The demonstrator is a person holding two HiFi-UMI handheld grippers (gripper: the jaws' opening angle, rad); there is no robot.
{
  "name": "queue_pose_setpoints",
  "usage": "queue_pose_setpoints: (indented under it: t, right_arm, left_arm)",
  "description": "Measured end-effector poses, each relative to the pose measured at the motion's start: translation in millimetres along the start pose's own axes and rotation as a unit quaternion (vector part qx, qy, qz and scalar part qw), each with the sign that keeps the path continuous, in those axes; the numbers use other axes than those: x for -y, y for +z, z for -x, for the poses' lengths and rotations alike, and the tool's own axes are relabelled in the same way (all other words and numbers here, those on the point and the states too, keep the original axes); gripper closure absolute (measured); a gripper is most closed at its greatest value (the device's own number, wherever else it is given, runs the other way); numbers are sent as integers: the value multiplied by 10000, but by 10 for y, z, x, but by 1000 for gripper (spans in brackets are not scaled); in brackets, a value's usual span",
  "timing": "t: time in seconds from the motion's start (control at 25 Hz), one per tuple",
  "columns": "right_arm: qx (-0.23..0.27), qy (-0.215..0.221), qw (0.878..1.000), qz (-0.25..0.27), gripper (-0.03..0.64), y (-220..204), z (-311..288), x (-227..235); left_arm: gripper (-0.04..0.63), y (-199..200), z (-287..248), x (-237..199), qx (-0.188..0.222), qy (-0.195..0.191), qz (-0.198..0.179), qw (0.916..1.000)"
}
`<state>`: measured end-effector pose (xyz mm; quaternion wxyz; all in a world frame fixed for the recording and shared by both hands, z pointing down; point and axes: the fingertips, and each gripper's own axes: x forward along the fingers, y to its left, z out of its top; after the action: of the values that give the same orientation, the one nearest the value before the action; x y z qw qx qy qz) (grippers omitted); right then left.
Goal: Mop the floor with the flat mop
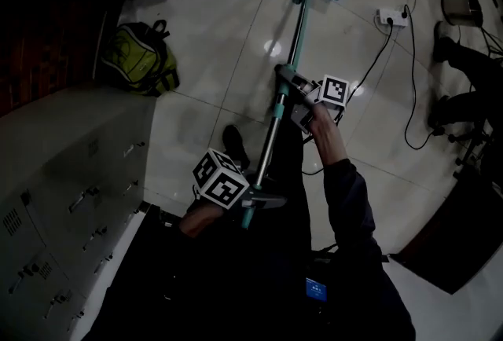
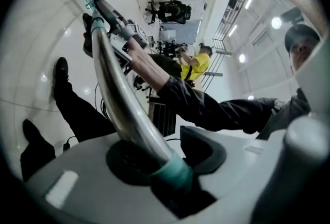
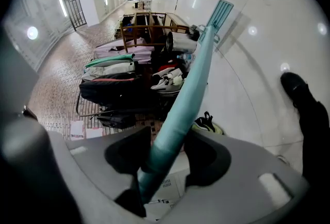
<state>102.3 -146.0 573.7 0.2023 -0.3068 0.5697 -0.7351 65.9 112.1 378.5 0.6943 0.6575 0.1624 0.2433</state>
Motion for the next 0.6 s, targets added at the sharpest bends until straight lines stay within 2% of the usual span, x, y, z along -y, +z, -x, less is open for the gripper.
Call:
queue_pose_setpoints:
  t: [0.28,0.6]
  right_arm:
    - [-34,-111,9998,-167,409,-1180,91,221]
    - [-19,-121,9991,-396,408,-1860,482,218]
  left_arm:
    - [439,-1127,195,33,-106,-7,208,9997]
    - [436,-1744,-81,335,-59,-235,469,9986]
